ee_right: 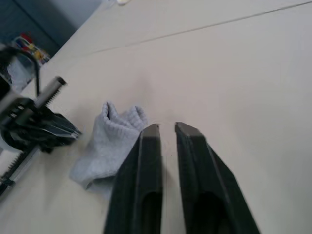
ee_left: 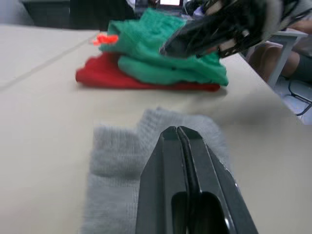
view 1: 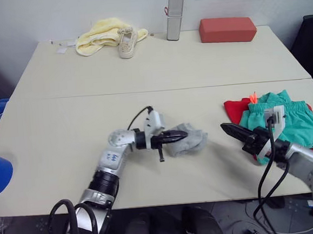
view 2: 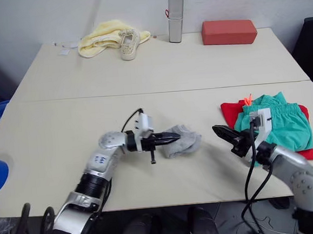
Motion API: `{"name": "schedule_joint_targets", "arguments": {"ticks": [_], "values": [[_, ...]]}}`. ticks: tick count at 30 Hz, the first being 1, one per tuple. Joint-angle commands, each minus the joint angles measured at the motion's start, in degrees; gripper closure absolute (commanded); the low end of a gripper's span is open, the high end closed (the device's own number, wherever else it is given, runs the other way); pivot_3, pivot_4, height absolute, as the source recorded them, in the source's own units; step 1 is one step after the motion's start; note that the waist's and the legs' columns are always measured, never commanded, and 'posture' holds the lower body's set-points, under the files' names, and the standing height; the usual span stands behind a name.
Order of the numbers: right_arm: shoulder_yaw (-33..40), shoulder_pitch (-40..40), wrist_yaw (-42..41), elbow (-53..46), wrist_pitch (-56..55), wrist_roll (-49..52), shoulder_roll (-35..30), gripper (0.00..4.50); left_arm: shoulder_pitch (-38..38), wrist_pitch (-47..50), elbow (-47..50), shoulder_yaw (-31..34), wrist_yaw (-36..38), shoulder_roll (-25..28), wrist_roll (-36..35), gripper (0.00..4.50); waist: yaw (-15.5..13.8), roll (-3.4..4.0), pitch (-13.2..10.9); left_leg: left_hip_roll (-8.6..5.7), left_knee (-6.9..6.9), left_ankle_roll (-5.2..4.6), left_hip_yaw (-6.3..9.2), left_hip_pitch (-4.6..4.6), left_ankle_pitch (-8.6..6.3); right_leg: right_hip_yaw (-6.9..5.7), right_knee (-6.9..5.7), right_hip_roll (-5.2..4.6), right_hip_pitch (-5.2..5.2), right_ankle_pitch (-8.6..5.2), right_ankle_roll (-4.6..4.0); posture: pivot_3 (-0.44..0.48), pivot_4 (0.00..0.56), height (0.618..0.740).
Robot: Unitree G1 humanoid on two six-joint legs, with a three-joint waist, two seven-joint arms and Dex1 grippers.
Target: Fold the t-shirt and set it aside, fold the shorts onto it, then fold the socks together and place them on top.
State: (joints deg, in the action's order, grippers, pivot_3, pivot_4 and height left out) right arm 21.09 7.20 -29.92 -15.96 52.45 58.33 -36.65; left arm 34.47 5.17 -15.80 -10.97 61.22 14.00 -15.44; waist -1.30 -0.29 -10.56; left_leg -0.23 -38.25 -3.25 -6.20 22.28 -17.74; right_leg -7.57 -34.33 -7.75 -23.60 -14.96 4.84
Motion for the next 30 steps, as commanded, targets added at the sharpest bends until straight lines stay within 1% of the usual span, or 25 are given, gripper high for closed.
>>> {"name": "schedule_joint_targets", "arguments": {"ticks": [1,5,7,8,9,10,12,14,17,19,23,25,30], "values": [[-2.00,4.51,-2.39,3.08,6.91,2.85,-3.70,2.89,-0.36,-0.06,1.88,0.98,0.29,1.11,-0.40,4.50,-0.09,0.01,0.00,0.00,0.00,0.00,-0.01,0.00,0.00,0.00,0.01,0.00,0.00,0.00,0.00,0.000,0.150,0.740],[-4.91,10.67,-4.67,10.84,14.10,2.35,-7.00,1.54,0.38,-1.31,-1.05,0.92,-1.71,1.46,1.91,4.50,-0.23,0.00,0.00,-0.01,-0.09,-0.07,-0.01,0.05,-0.01,-0.05,0.01,0.00,0.03,0.01,0.02,0.000,0.150,0.740],[-6.90,12.98,-7.27,14.13,16.36,1.32,-8.41,0.84,0.83,-2.16,-2.54,0.69,-3.06,1.10,3.21,4.50,-0.25,0.00,0.00,-0.02,-0.11,-0.10,-0.01,0.09,-0.02,-0.08,0.01,0.00,0.03,0.03,0.05,0.000,0.150,0.740],[-9.85,14.10,-9.95,15.63,15.79,-1.30,-10.08,0.55,1.22,-2.44,-3.59,0.45,-3.56,0.71,3.82,4.50,-0.19,0.00,0.00,-0.02,-0.12,-0.11,-0.01,0.10,-0.03,-0.08,0.01,0.00,0.02,0.03,0.05,0.000,0.150,0.740],[-13.05,15.54,-12.48,17.51,14.69,-4.14,-11.20,0.13,1.72,-2.26,-4.88,0.19,-4.50,0.33,4.63,4.50,-0.18,0.00,0.00,-0.02,-0.12,-0.11,-0.03,0.11,-0.03,-0.08,0.01,0.02,0.02,0.03,0.05,0.000,0.150,0.740],[-14.95,17.09,-13.72,19.58,14.20,-5.84,-11.19,0.06,2.00,-1.61,-5.74,-0.09,-4.99,0.08,5.16,4.50,-0.11,0.00,0.00,-0.02,-0.12,-0.12,-0.03,0.12,-0.03,-0.08,-0.03,0.02,0.01,0.04,0.06,0.000,0.150,0.740],[-17.53,20.30,-16.49,23.34,14.12,-7.73,-10.46,0.06,2.32,-2.18,-6.94,-0.72,-5.31,-0.13,6.38,4.50,-0.08,0.00,0.00,-0.02,-0.22,-0.14,-0.06,0.15,-0.05,-0.08,-0.05,0.05,0.02,0.06,0.12,0.000,0.150,0.740],[-18.83,23.02,-18.06,26.50,15.42,-8.51,-8.99,0.06,1.59,-1.02,-6.85,-0.13,-5.55,-0.92,5.33,4.50,0.11,-0.01,0.00,-0.02,-0.28,-0.16,-0.08,0.14,-0.06,-0.06,-0.07,0.06,0.01,0.07,0.12,0.000,0.150,0.740],[-18.61,26.67,-19.31,30.82,20.16,-7.53,-6.18,0.06,0.35,2.77,-6.41,3.32,-7.07,-2.44,1.39,4.50,0.14,0.00,0.00,0.01,-0.30,-0.15,-0.07,0.14,-0.06,-0.06,-0.12,0.06,0.02,0.07,0.13,0.000,0.150,0.740],[-18.75,28.93,-19.70,33.07,22.13,-8.17,-4.57,0.06,-0.40,0.68,-6.32,1.97,-5.77,-1.15,3.35,4.50,0.17,0.00,0.00,0.02,-0.34,-0.15,-0.06,0.16,-0.06,-0.07,-0.14,0.05,0.01,0.07,0.13,0.000,0.150,0.740],[-20.39,32.34,-21.09,35.32,25.06,-9.55,-2.01,0.06,-0.55,-0.22,-5.31,0.59,-4.61,-0.13,4.25,4.50,0.18,0.00,0.00,0.02,-0.39,-0.12,-0.06,0.17,-0.08,-0.06,-0.14,0.04,0.01,0.07,0.12,0.000,0.150,0.740],[-20.31,33.84,-20.50,36.99,26.04,-10.24,-0.27,0.06,-0.39,-0.86,-5.17,-0.03,-3.87,0.49,4.85,4.50,0.11,0.00,0.00,0.02,-0.41,-0.11,-0.05,0.17,-0.09,-0.06,-0.11,0.01,0.01,0.07,0.12,0.000,0.150,0.740],[-23.77,34.47,-22.12,36.56,27.56,-12.48,1.16,0.06,-0.72,-0.90,-4.73,0.07,-3.39,1.13,4.82,4.50,0.12,0.02,0.01,0.01,-0.42,-0.07,-0.02,0.22,-0.13,-0.06,-0.11,-0.03,-0.02,0.07,0.12,0.000,0.150,0.740]]}}
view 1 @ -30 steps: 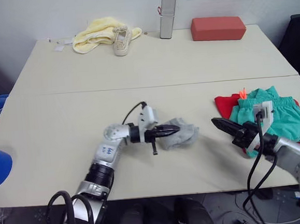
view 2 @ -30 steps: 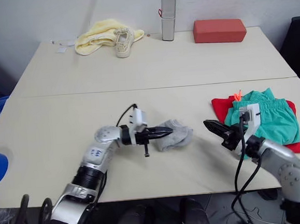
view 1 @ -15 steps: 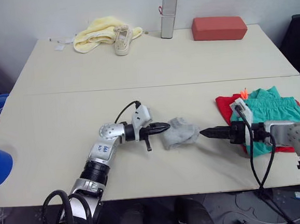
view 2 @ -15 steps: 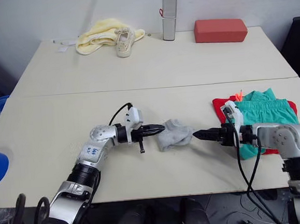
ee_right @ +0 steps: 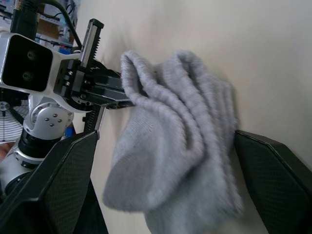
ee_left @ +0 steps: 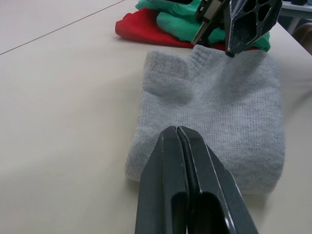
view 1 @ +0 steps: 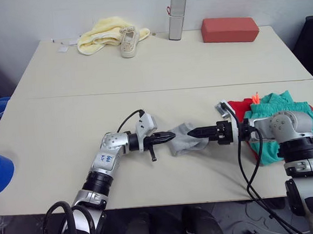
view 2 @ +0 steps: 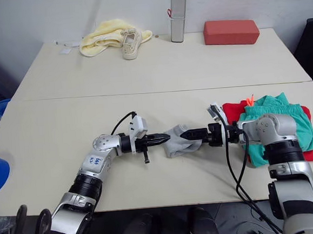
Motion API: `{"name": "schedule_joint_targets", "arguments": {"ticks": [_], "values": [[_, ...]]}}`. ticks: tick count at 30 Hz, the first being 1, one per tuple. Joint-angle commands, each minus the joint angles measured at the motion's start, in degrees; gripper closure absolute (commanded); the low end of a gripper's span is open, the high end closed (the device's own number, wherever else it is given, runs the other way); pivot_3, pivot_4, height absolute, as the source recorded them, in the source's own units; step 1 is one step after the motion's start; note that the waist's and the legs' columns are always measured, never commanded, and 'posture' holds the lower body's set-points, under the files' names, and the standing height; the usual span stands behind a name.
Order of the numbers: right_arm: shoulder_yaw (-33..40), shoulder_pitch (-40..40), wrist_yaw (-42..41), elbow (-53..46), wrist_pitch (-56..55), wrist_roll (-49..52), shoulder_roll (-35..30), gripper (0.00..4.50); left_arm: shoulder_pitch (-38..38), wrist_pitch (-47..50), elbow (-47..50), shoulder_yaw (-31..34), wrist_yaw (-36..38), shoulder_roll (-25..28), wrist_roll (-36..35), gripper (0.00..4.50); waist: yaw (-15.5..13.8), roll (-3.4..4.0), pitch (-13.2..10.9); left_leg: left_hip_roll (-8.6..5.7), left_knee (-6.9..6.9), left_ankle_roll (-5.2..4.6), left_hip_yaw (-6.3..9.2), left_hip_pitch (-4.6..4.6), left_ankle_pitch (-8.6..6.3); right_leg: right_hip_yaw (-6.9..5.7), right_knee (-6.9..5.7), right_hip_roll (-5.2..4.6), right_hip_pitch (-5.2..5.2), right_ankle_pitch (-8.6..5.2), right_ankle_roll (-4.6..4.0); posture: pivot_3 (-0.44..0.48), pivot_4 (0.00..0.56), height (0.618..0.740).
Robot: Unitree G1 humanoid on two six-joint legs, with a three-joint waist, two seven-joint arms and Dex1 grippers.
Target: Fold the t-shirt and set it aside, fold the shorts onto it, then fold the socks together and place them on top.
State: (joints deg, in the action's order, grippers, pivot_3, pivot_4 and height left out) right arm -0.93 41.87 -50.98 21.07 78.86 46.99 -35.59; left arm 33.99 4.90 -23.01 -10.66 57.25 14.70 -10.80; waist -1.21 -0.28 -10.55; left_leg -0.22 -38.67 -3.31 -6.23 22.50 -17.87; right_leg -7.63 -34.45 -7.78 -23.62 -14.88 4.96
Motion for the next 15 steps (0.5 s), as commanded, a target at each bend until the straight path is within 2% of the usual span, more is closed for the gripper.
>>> {"name": "schedule_joint_targets", "arguments": {"ticks": [1,12,15], "values": [[-2.18,-0.10,-1.27,-0.43,1.25,-1.49,0.40,0.06,-0.51,-0.52,2.80,-0.30,0.68,0.63,0.17,4.50,0.09,0.00,0.00,0.00,0.00,0.01,0.00,0.00,-0.01,0.00,0.00,0.00,0.00,0.00,0.00,0.000,0.150,0.740],[-3.84,1.59,-2.31,1.91,0.66,-4.92,4.54,0.06,-1.28,0.35,3.42,-0.88,1.11,1.64,0.28,4.50,1.45,0.04,0.02,0.01,0.04,0.06,0.01,-0.03,-0.05,-0.02,-0.07,0.02,0.01,0.00,0.00,0.000,0.150,0.740],[-4.18,1.85,-2.28,2.51,0.78,-5.68,5.87,0.56,-1.07,0.16,3.11,-0.88,1.01,1.59,0.39,4.50,1.55,0.06,0.04,0.02,0.06,0.07,-0.01,-0.06,-0.05,-0.01,-0.08,0.05,0.01,0.00,0.00,0.000,0.150,0.740]]}}
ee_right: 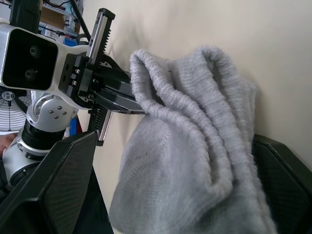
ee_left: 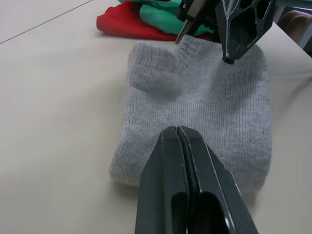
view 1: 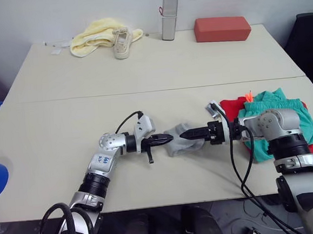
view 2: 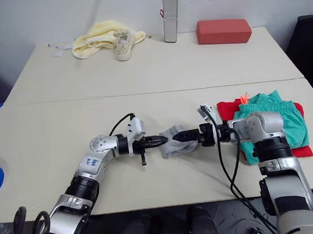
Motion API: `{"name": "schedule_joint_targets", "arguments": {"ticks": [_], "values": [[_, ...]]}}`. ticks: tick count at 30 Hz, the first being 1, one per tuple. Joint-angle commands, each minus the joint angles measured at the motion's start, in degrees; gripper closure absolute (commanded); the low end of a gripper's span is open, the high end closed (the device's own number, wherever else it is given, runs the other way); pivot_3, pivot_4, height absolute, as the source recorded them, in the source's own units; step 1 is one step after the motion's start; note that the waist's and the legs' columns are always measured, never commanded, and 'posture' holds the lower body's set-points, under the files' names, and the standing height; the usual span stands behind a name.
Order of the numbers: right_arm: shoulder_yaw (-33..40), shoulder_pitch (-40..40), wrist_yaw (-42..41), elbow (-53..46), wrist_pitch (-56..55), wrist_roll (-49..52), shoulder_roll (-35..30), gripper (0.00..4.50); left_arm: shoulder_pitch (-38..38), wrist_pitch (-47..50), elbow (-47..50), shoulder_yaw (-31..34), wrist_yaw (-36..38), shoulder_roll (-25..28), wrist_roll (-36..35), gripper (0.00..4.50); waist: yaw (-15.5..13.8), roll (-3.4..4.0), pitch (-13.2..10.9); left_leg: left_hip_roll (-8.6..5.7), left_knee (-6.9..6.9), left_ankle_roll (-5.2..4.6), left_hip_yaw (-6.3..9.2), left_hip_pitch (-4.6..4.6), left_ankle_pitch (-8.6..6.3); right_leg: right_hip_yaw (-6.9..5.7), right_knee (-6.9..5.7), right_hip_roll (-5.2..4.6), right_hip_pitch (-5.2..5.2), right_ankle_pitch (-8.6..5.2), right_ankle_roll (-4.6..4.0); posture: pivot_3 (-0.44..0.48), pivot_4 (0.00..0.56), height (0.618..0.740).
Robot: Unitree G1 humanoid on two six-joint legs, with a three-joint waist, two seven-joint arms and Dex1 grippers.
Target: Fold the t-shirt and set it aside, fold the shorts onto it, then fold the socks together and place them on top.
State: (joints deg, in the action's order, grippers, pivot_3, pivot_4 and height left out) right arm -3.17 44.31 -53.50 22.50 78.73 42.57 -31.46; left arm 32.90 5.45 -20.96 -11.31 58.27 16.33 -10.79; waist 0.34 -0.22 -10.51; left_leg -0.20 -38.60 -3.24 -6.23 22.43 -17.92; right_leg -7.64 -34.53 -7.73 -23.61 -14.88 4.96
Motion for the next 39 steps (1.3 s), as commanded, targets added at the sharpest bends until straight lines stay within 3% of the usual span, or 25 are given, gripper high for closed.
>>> {"name": "schedule_joint_targets", "arguments": {"ticks": [1,10,12,14,17,21,25,29,34,39], "values": [[-2.24,-0.73,0.42,1.18,0.75,-1.63,2.61,0.85,-0.02,-0.13,1.08,-0.20,0.03,0.01,0.30,4.50,0.00,0.01,0.00,0.00,0.00,0.00,0.00,0.00,0.00,0.00,0.00,0.01,0.00,0.00,0.00,0.000,0.150,0.740],[2.85,-0.73,1.38,0.65,0.36,-1.25,5.59,3.92,-1.34,-0.57,1.79,0.89,-0.05,1.66,0.04,4.50,0.01,-0.01,0.02,0.00,-0.01,0.01,0.00,-0.02,-0.01,0.02,-0.01,-0.01,0.03,0.00,0.00,0.000,0.150,0.740],[6.06,-1.67,1.43,-1.65,0.68,0.42,5.31,4.27,-2.25,0.25,4.03,2.27,0.90,2.33,-2.12,4.50,0.00,-0.01,0.02,0.00,-0.04,0.02,0.00,-0.02,-0.02,0.03,-0.02,-0.04,0.02,0.00,0.00,0.000,0.150,0.740],[8.59,-3.17,1.65,-4.89,1.09,2.09,4.88,4.29,-3.34,2.11,7.02,4.16,1.81,2.91,-5.08,4.50,-0.09,0.00,0.01,0.00,0.01,0.05,0.00,-0.01,-0.07,0.04,-0.02,-0.05,-0.02,0.00,0.00,0.000,0.150,0.740],[14.74,-6.96,3.42,-12.90,3.46,6.15,4.23,4.29,-5.95,7.29,15.15,9.07,2.06,3.87,-12.72,3.88,-0.25,0.06,-0.02,0.00,0.11,0.05,0.04,0.12,-0.06,0.02,0.03,-0.05,-0.11,0.00,0.00,0.000,0.150,0.740],[25.59,-12.47,7.63,-23.69,7.64,12.95,4.84,4.29,-10.02,11.95,24.93,13.02,3.14,7.22,-19.07,2.63,-0.18,0.07,-0.03,-0.01,0.15,0.04,0.09,0.22,-0.06,-0.02,0.16,-0.04,-0.13,0.00,0.01,0.000,0.150,0.740],[37.76,-16.51,16.14,-30.79,10.61,17.96,7.87,4.29,-13.58,12.02,31.75,13.58,4.26,10.32,-20.64,1.36,-0.29,0.08,-0.03,-0.01,0.29,0.04,0.07,0.12,-0.06,-0.02,0.24,-0.01,-0.06,0.00,0.01,0.000,0.150,0.740],[52.38,-20.57,30.47,-38.56,5.19,27.75,14.04,4.29,-18.05,10.48,38.24,12.48,5.76,11.61,-21.49,0.10,-0.44,0.16,-0.06,-0.02,0.41,0.35,0.07,0.03,-0.23,0.02,0.30,-0.01,-0.01,0.01,0.01,0.000,0.150,0.740],[63.75,-23.68,56.46,-44.70,-15.93,42.71,19.31,4.29,-19.81,11.48,40.23,11.68,1.74,8.37,-22.57,0.00,-0.46,0.38,-0.08,-0.04,0.45,0.36,0.02,-0.01,-0.22,0.09,0.46,0.00,-0.01,0.01,0.02,0.000,0.150,0.740],[62.47,-25.17,65.31,-43.26,-30.63,45.44,19.51,4.29,-17.67,11.71,40.34,10.83,-1.36,5.91,-22.79,0.00,-0.13,0.40,-0.09,-0.04,0.54,0.01,-0.21,-0.10,0.00,0.24,0.22,0.17,-0.02,0.01,0.03,0.000,0.150,0.740]]}}
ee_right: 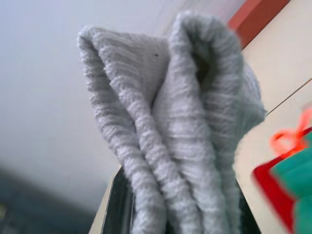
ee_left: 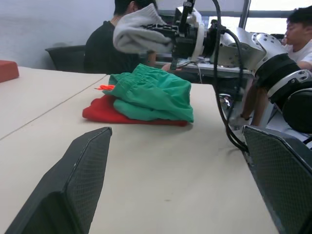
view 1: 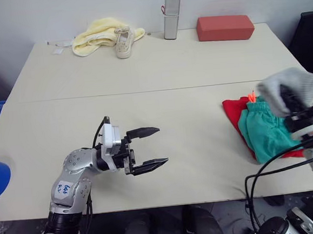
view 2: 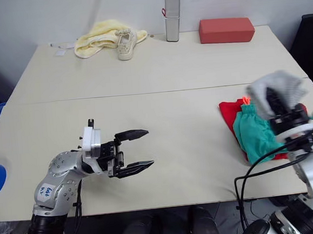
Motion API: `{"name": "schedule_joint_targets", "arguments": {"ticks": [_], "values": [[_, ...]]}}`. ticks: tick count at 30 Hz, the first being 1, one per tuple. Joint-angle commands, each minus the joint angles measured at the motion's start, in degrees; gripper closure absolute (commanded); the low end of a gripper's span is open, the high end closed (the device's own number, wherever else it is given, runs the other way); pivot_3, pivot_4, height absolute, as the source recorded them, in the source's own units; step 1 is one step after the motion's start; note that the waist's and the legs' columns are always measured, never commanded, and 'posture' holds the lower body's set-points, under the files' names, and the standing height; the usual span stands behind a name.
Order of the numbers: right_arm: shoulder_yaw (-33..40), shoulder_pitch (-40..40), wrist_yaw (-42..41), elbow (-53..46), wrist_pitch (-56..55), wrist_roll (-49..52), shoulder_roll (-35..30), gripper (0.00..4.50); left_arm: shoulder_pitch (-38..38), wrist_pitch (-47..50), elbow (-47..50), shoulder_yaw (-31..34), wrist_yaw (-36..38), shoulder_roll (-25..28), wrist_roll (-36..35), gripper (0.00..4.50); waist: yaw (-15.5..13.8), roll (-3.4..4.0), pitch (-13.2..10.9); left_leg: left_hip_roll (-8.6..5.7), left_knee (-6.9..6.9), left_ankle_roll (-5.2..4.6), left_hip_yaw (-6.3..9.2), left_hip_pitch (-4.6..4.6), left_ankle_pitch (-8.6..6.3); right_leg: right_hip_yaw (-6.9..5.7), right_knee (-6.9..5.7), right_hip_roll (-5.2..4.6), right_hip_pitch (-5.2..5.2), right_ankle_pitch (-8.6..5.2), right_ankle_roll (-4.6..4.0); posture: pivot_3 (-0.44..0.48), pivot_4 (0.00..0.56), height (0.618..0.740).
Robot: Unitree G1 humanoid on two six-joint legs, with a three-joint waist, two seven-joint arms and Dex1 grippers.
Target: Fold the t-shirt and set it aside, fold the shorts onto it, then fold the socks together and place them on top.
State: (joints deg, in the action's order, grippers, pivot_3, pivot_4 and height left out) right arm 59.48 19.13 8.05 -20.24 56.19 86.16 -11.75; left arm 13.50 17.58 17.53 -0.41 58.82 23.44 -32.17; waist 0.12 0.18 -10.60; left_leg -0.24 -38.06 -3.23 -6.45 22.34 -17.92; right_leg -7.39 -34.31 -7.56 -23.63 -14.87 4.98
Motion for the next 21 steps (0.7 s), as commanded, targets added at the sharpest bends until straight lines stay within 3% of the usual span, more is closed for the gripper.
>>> {"name": "schedule_joint_targets", "arguments": {"ticks": [1,8,15,21], "values": [[-0.50,-0.31,4.79,0.83,-10.31,1.74,-0.27,4.29,1.85,0.31,1.87,0.14,-2.98,-1.89,-2.11,0.00,0.12,0.01,-0.01,0.00,0.00,-0.02,-0.08,-0.02,0.01,0.08,-0.05,0.01,-0.01,0.00,0.00,0.000,0.150,0.740],[-7.75,-4.57,1.78,15.25,-14.55,-3.72,-4.36,4.29,2.37,0.61,2.61,-1.01,-4.63,-2.16,-1.70,0.00,0.12,0.05,0.00,0.03,0.00,-0.11,-0.23,-0.13,0.05,0.25,-0.10,0.05,-0.01,0.00,0.01,0.000,0.150,0.740],[-12.65,-3.86,2.03,22.95,-14.06,-4.25,-7.08,4.29,2.46,0.15,2.62,-0.90,-5.15,-0.72,-0.86,0.00,0.11,0.14,0.00,0.04,-0.01,-0.16,-0.26,-0.16,0.07,0.34,-0.10,0.02,-0.03,0.00,0.01,0.000,0.150,0.740],[-13.51,-2.37,7.29,22.41,-13.69,-0.75,-8.57,2.32,0.91,-0.27,3.58,-0.95,-6.41,-0.03,-0.18,0.00,0.10,0.14,0.00,0.04,-0.01,-0.15,-0.26,-0.16,0.07,0.36,0.04,0.00,-0.03,0.00,0.01,0.000,0.150,0.740]]}}
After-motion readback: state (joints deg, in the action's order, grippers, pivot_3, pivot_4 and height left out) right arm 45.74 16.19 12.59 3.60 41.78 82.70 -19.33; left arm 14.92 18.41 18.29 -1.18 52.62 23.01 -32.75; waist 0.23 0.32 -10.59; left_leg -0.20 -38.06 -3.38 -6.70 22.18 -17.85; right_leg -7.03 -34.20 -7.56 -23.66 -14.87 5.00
